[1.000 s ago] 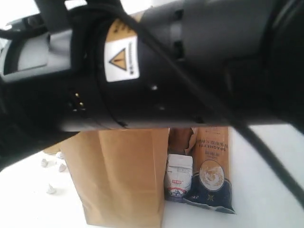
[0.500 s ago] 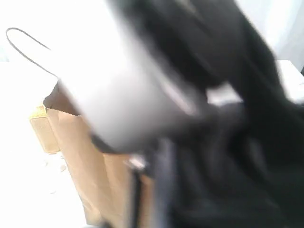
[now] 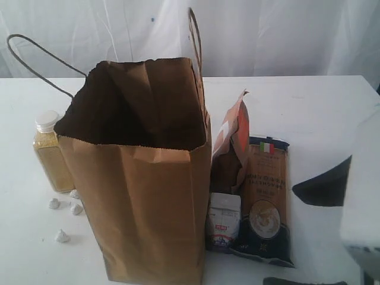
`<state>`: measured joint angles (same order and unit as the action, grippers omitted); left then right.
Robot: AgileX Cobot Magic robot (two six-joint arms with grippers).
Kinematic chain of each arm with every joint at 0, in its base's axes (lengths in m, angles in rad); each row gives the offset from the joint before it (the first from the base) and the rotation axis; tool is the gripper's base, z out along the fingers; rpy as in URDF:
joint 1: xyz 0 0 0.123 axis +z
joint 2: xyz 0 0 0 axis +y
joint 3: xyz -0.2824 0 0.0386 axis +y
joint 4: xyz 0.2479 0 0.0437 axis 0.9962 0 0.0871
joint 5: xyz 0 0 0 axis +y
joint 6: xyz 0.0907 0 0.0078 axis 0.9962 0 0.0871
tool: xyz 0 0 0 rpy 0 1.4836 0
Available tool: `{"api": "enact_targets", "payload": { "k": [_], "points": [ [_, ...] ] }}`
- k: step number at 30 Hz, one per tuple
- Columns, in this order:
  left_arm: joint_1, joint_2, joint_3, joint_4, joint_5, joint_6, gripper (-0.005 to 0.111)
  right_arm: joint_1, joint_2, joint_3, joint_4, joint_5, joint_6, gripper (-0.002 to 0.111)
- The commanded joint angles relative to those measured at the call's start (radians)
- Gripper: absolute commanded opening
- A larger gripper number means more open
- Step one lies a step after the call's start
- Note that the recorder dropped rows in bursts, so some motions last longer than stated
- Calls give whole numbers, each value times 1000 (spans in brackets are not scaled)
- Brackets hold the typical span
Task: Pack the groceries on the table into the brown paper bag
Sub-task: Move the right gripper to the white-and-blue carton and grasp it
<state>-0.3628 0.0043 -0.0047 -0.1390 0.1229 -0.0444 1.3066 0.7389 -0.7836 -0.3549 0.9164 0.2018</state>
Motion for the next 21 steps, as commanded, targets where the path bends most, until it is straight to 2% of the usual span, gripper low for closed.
{"api": "enact_targets", "payload": {
  "k": [1,4,9,11,16,21],
  "points": [
    [1,-4,5,-8,4,0,0,-27,-5,6,-27,10,14,74],
    [1,-4,5,-8,4,0,0,-59,-5,6,-27,4,45,74],
    [1,-4,5,-8,4,0,0,-108,30,6,-41,-17,248,74],
    [1,-4,5,-8,4,0,0,-125,61,6,-43,-2,246,74],
    [1,-4,5,-8,4,0,0,-206,174,6,-12,14,152,74],
    [1,-4,5,-8,4,0,0,-324,216,6,117,-107,-40,74]
  ]
}}
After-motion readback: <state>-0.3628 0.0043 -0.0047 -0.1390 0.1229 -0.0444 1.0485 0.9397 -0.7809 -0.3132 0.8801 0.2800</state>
